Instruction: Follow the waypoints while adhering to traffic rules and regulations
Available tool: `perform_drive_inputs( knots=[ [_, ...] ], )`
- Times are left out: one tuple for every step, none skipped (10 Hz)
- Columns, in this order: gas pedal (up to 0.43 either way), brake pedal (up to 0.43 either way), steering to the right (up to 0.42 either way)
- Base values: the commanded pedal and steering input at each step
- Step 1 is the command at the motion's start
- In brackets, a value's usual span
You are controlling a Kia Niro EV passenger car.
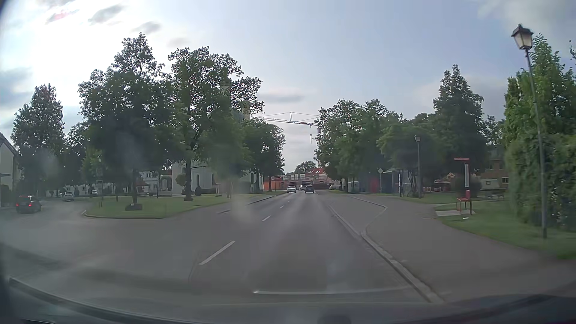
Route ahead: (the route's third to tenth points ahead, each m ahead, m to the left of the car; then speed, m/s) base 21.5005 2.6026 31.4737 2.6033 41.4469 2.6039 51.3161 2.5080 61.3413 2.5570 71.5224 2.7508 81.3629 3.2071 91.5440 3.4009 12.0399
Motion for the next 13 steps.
perform_drive_inputs(
  knots=[
    [0.157,0.0,0.001],
    [0.169,0.0,0.001],
    [0.169,0.0,0.001],
    [0.169,0.0,0.001],
    [0.169,0.0,0.001],
    [0.169,0.0,0.001],
    [0.169,0.0,0.001],
    [0.169,0.0,0.001],
    [0.169,0.0,0.001],
    [0.169,0.0,0.001],
    [0.169,0.0,0.001],
    [0.169,0.0,0.001],
    [0.169,0.0,0.001]
  ],
)
